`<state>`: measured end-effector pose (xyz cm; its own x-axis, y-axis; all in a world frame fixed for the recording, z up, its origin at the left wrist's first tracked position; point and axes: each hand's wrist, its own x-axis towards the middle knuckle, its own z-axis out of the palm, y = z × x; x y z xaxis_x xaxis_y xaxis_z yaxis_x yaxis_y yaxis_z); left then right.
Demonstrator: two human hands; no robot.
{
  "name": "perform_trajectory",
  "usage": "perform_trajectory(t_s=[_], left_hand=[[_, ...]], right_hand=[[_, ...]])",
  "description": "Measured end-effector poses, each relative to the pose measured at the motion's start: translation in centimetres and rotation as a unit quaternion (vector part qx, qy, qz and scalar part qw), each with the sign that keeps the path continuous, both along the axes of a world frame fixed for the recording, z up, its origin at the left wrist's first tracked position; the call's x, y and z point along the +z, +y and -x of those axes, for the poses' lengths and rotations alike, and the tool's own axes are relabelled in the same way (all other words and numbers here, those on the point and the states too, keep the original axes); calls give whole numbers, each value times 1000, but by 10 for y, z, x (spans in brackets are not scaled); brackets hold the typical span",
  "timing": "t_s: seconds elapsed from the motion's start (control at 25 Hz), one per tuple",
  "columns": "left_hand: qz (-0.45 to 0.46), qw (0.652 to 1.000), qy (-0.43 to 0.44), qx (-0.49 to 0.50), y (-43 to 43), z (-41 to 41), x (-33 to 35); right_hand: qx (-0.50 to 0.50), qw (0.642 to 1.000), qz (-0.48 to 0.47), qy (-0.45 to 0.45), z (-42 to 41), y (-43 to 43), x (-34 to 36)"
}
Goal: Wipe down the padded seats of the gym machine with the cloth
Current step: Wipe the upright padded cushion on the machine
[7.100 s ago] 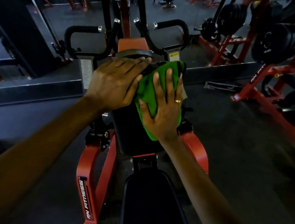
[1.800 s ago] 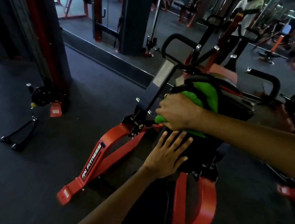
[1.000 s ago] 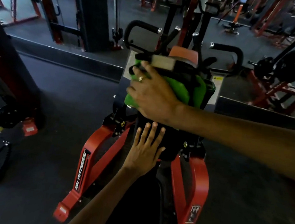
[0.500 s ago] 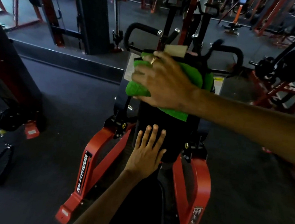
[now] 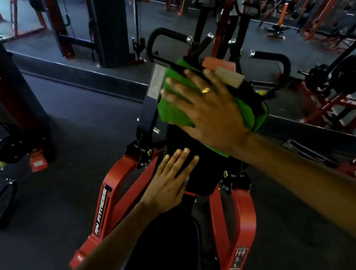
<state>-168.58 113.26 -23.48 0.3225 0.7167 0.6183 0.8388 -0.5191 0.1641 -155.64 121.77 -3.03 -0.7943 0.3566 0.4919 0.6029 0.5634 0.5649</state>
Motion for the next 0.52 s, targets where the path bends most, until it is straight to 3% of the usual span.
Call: perform_trajectory(t_s=[0.16, 0.32, 0.4, 0.52], left_hand=[[-42, 999, -5, -30, 10, 28, 52], [-118, 986, 110, -30, 41, 32, 109], [-163, 966, 187, -70, 61, 38, 137], [-238, 922, 276, -132, 88, 52, 164]], right_hand=[[-44, 973, -24, 227, -51, -30, -48], [-84, 886, 105, 444, -44, -59, -150], [-119, 873, 127, 456, -27, -76, -189], [-187, 899, 98, 384, -2, -88, -225]])
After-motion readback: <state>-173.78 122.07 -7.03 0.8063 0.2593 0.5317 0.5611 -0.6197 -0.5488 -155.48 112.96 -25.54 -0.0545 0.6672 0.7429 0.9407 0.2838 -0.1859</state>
